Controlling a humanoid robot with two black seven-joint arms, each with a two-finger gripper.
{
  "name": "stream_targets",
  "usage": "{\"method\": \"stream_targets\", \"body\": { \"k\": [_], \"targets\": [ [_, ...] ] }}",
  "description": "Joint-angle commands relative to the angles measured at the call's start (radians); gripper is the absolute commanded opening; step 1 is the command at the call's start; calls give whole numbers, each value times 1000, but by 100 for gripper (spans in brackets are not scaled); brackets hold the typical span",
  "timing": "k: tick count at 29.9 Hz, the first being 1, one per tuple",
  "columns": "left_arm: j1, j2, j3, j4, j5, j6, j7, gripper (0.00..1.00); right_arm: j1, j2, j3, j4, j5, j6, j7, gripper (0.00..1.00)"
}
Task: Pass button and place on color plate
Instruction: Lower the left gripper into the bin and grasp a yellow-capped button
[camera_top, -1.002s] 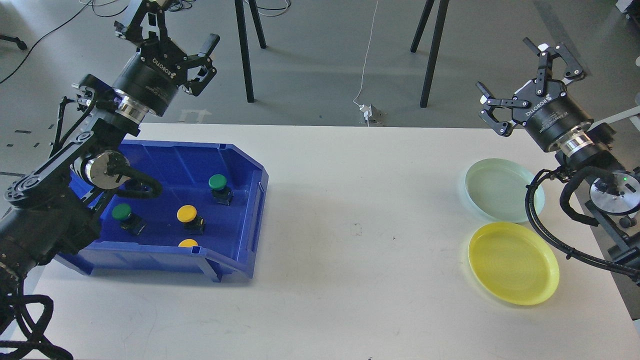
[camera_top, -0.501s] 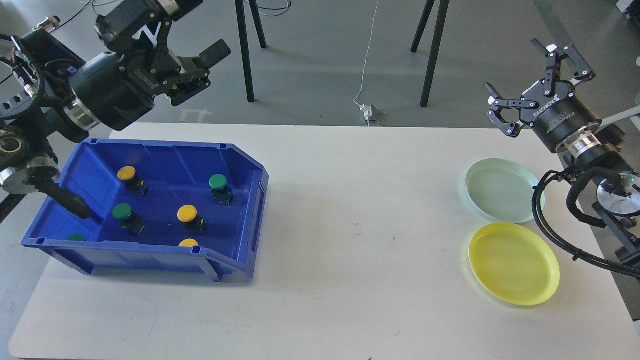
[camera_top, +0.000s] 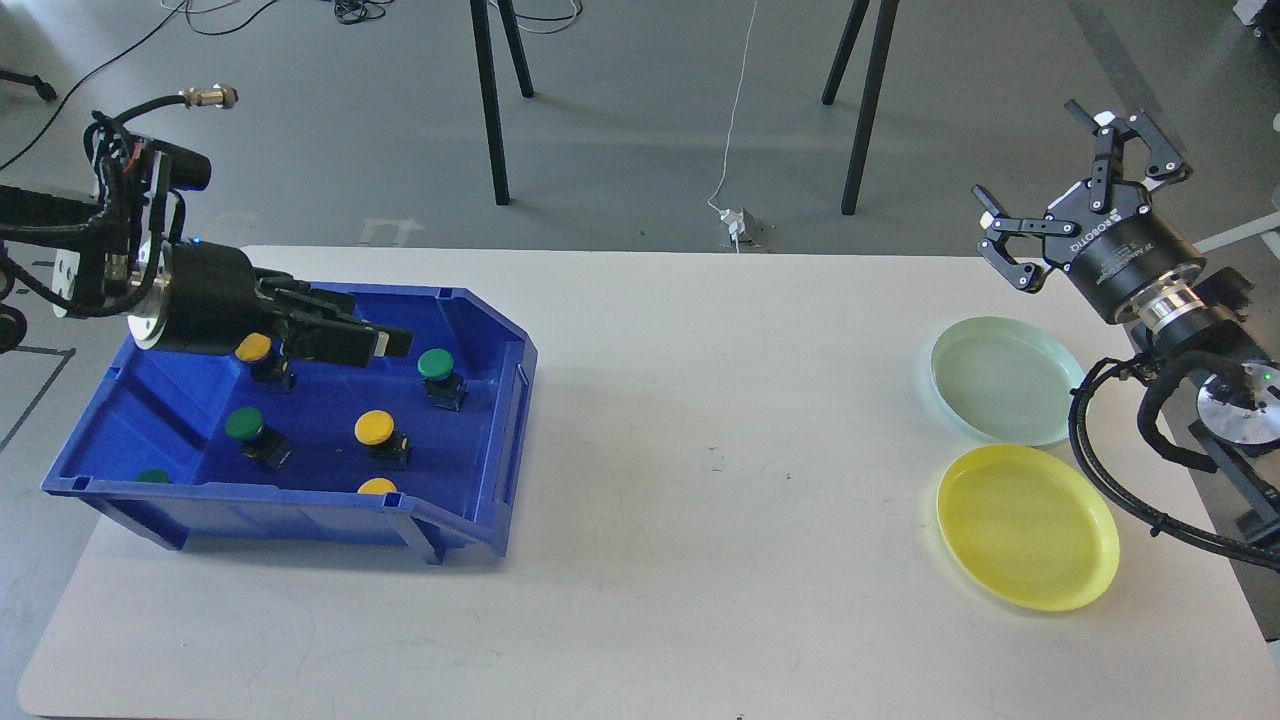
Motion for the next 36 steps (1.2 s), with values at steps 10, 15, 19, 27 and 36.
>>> {"method": "stream_targets", "body": {
  "k": [10,15,19,27,36],
  "targets": [
    [89,-205,72,270,40,18,0,99,-24,-3,2,-12,0,0,0,99],
    [120,-224,72,286,40,18,0,99,-25,-15,0,-14,0,0,0,99],
    [146,-227,70,297,38,21,0,99,-25,-14,0,-18,0,0,0,99],
    [177,-248,69,323,38,31,0,99,-33,-14,0,-18,0,0,0,99],
    [195,-314,67,396,37,30,0,98,-42,-15,2,-17,0,0,1,99]
  ]
}}
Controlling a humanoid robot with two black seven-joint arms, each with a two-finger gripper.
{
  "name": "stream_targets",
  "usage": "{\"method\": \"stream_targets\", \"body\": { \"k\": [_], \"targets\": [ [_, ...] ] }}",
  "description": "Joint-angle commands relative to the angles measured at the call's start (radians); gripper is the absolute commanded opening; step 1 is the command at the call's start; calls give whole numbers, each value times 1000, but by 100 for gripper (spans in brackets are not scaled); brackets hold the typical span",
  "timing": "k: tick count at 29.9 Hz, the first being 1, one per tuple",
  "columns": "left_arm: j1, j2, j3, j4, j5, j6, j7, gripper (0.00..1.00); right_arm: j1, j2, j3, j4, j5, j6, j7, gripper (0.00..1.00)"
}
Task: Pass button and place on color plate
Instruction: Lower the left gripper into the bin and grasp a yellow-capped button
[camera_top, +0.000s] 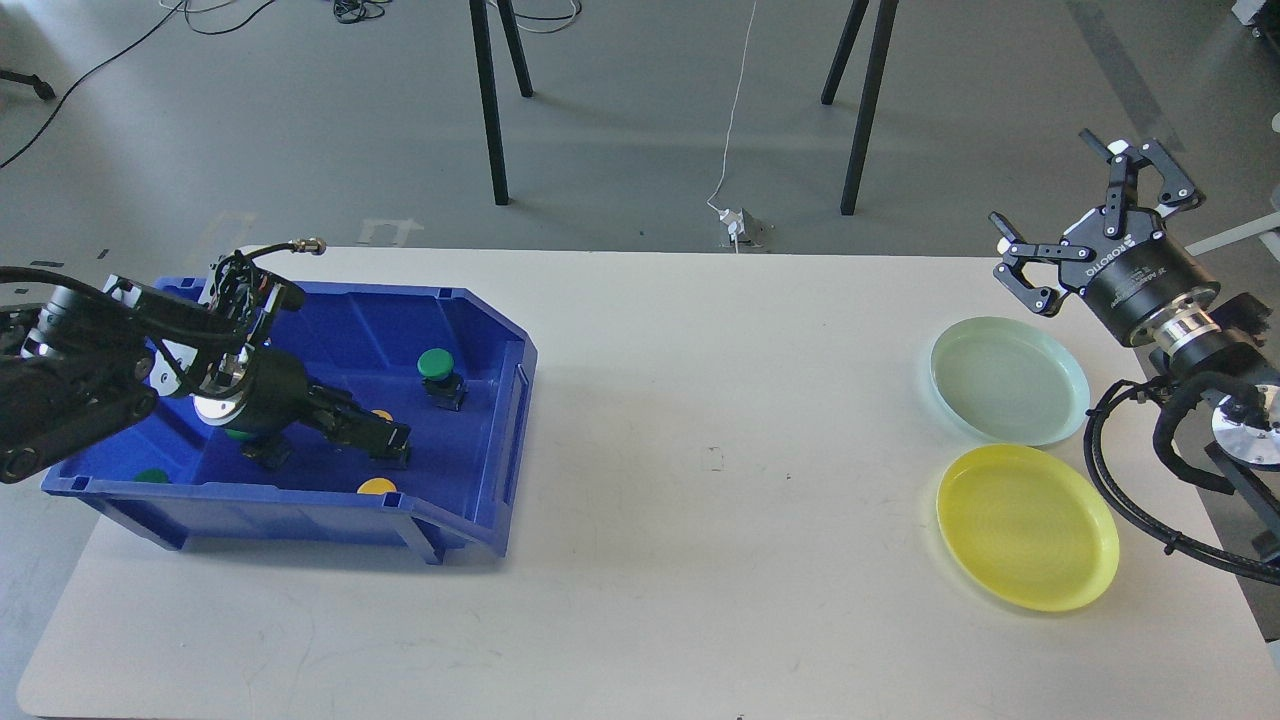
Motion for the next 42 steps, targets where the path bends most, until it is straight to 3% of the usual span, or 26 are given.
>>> {"method": "stream_targets", "body": {
  "k": [1,14,26,29,36,42],
  "targets": [
    [7,-21,0,29,-1,-2,0,98,-6,-1,2,0,0,0,1,99],
    [25,-27,0,52,-3,-2,0,93,-12,-1,2,-1,0,0,1,99],
    [51,-104,0,133,-11,3,0,89,-23,-1,2,-1,0,2,4,99],
    [56,-113,1,157,-11,18,0,83,-26,-1,3,-1,0,2,6,99],
    [57,-111,1,159,-5,18,0,55,-32,-1,8,-1,0,2,6,99],
    [60,-108,3,157,0,18,0,49,-35,-1,8,0,1,2,6,99]
  ]
}}
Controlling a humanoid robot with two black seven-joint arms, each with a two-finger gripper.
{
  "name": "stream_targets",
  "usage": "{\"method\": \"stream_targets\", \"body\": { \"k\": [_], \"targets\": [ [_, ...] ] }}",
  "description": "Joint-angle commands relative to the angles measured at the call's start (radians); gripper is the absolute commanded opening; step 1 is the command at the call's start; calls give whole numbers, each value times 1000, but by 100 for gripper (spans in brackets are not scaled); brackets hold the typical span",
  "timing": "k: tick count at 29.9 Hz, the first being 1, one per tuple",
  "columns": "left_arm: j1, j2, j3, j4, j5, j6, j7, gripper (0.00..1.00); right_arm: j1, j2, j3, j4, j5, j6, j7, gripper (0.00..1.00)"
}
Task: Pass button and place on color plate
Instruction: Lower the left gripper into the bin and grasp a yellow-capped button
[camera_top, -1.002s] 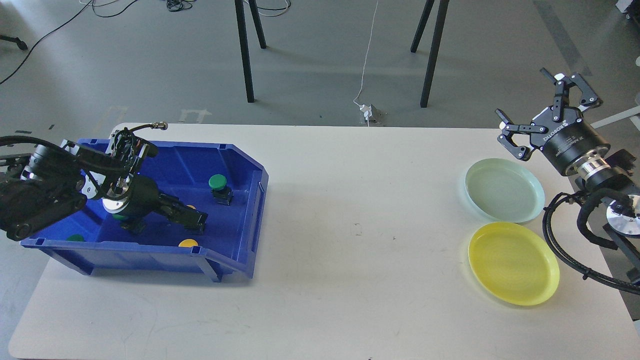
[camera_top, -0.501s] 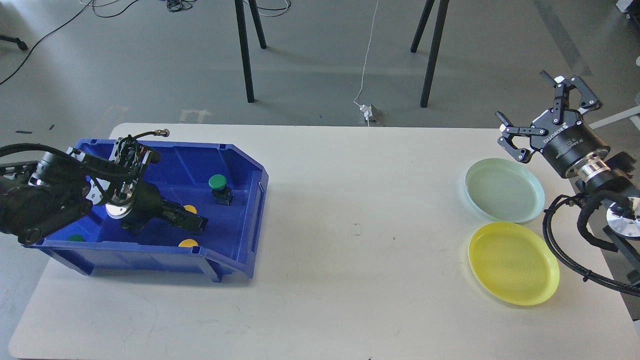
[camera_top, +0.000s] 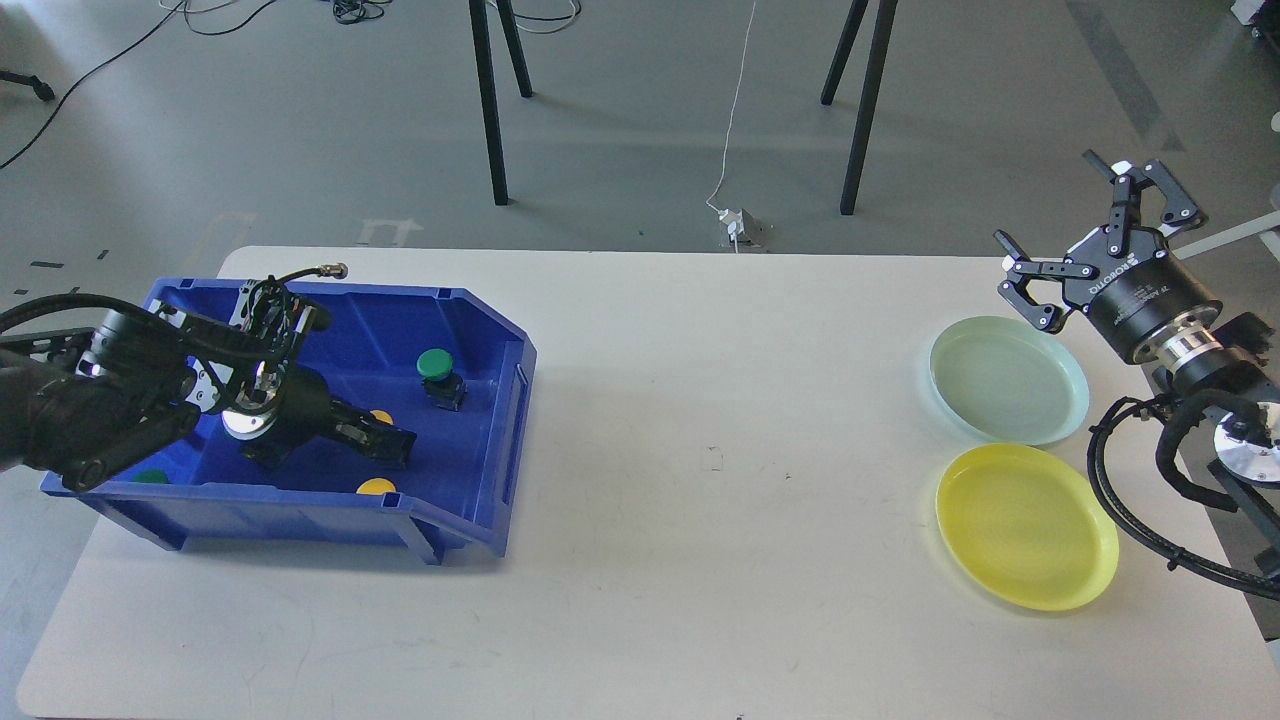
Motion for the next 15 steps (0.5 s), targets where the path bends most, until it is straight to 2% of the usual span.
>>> {"method": "stream_targets", "body": {
  "k": [1,7,11,15],
  "targets": [
    [-1,2,1,-2,3,0,0,45,-1,0,0,1,0,0,0,99],
    [-9,12,1,-17,1,3,0,6,-1,0,1,1,0,0,0,99],
    [-22,46,-9,-44,0,1,0,3,-3,0,1,1,0,0,0,99],
    [-85,127,-20,-145,-10,-2,0,3,-9,0,1,-1,0,0,0,99]
  ]
}}
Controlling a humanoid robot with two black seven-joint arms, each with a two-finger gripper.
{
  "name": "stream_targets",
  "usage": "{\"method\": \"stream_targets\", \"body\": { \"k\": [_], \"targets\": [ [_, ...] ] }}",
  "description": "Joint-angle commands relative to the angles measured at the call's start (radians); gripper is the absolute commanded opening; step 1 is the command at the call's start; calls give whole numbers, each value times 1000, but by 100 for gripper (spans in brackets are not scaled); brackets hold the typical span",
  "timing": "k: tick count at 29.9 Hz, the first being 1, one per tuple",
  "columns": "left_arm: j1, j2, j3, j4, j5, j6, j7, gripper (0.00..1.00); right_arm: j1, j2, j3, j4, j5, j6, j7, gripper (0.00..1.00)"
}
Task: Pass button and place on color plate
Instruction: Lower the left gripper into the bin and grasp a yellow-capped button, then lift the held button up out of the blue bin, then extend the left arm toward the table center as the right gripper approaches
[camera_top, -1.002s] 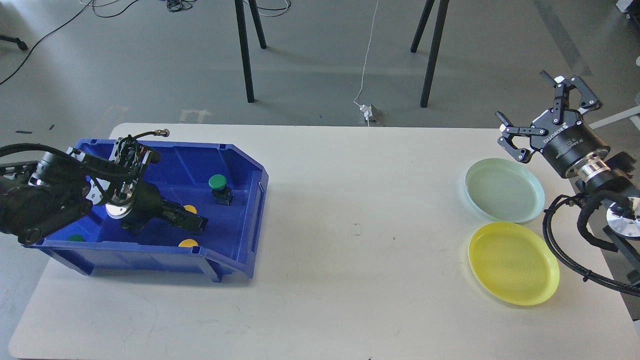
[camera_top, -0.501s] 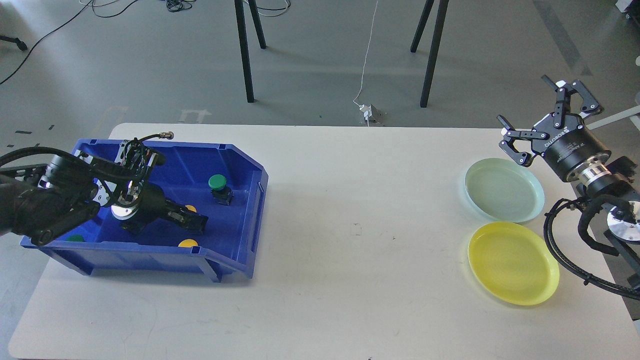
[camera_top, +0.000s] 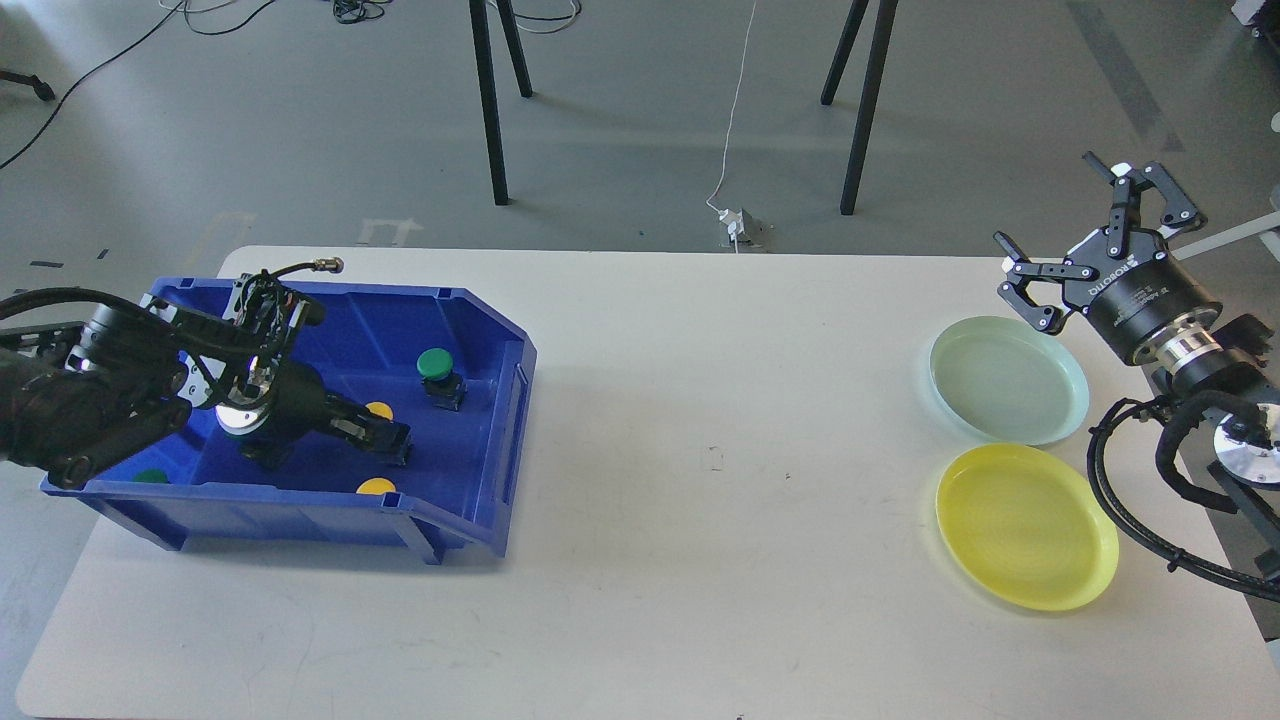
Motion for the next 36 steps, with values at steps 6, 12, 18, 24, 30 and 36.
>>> {"method": "stream_targets", "body": {
  "k": [6,12,18,24,30,36],
  "targets": [
    [-85,340,-247,-413,-39,-36,0,4,-19,-1,5,11,0,14,15,99],
    [-72,380,-358,-571,-310,-53,0,5,-47,-23,6,77,-2,15,60,99],
    [-60,131,-398,-602,-640,-44,0,5,-108,-61,8,207,-9,21,66,99],
    [42,-133,-481,-467,-788,-27,0,5,-173,-83,8,351,-115,11,138,99],
    [121,-232,-539,-370,-785,-30,0,5,-274,-83,-3,503,-297,9,158,99],
    [116,-241,-530,-370,-780,-27,0,5,-269,-83,-50,594,-319,15,199,99]
  ]
}}
